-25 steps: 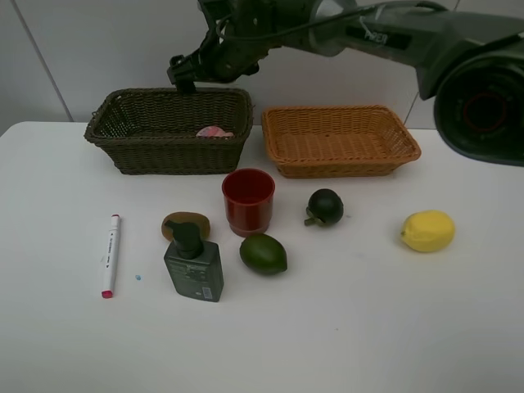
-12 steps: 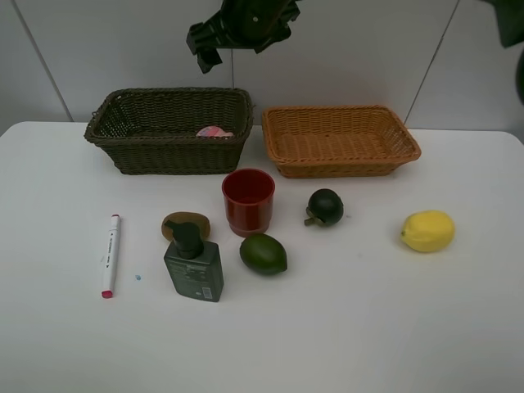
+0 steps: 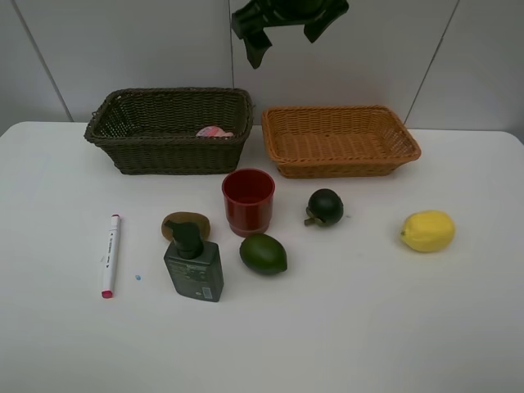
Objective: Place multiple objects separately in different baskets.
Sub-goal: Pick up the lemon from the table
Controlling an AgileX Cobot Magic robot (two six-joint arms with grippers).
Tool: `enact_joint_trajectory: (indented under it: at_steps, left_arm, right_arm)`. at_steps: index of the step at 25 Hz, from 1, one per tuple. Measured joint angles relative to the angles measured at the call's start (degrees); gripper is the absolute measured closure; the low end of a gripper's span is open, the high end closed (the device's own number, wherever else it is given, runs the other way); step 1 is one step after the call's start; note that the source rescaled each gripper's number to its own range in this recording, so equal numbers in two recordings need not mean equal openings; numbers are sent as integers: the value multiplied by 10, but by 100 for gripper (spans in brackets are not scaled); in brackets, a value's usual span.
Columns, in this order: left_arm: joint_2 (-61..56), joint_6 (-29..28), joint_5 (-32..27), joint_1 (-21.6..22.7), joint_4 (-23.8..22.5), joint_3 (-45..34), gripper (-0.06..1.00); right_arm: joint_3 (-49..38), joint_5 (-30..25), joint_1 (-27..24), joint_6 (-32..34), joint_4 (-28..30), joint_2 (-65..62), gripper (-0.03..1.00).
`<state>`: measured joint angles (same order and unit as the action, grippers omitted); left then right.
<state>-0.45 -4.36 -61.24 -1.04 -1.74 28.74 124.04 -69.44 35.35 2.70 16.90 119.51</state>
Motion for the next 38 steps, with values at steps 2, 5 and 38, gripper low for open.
enact_joint_trajectory:
  at_steps: [2, 5, 38]
  left_arm:
    - [0, 0, 0, 0, 0, 0, -5]
    - [0, 0, 0, 0, 0, 0, -5]
    - [0, 0, 0, 0, 0, 0, -5]
  right_arm:
    - [-6, -2, -6, 3, 0, -8, -3]
    - [-21, -2, -16, 5, -1, -24, -3]
    - [-730, 199, -193, -294, 10, -342, -3]
